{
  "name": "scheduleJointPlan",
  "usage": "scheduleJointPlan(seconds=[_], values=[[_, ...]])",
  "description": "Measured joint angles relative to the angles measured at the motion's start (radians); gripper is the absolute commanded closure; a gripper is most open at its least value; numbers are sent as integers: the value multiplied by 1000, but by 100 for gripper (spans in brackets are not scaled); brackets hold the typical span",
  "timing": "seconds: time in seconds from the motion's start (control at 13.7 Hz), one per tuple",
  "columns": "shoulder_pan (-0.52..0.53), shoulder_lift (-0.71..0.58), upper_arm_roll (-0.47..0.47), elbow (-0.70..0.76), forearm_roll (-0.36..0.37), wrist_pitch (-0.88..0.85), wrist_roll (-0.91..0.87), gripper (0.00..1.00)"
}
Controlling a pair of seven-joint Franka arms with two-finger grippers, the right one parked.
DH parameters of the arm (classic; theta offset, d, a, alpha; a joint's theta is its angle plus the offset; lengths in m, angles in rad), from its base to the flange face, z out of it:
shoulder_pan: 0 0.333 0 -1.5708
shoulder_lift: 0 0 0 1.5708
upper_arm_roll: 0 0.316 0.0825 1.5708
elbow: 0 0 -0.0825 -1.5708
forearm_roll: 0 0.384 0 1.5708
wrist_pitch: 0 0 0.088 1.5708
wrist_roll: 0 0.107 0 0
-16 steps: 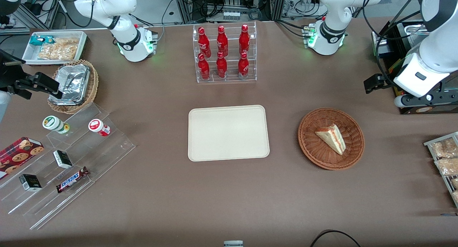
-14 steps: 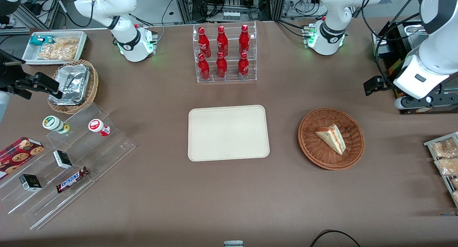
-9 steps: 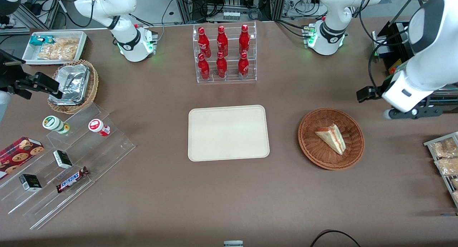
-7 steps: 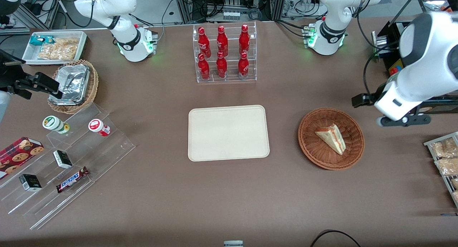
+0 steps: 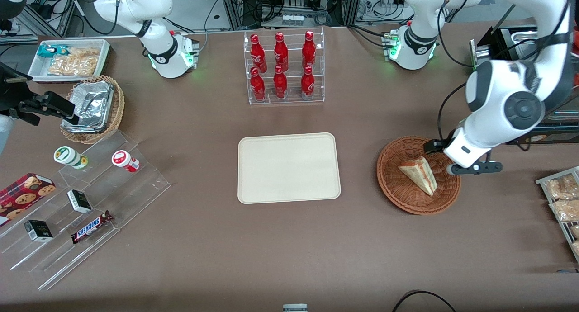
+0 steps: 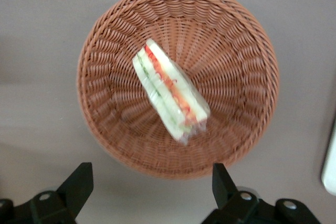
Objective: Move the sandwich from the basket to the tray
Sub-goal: 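Move the left gripper over the wicker basket and lower onto the sandwich, then close the left gripper on the wrapped sandwich in the basket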
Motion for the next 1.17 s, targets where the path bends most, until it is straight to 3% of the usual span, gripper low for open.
scheduleJointPlan(seconds=[0.22, 0.66, 0.88, 1.17], values=[[0, 4, 0, -128, -1, 180, -114, 0], [-13, 47, -3, -121, -3, 221, -581, 0], [-16, 66, -4, -96, -5, 222, -648, 0], [-18, 93, -4, -66, -64, 222, -658, 0]])
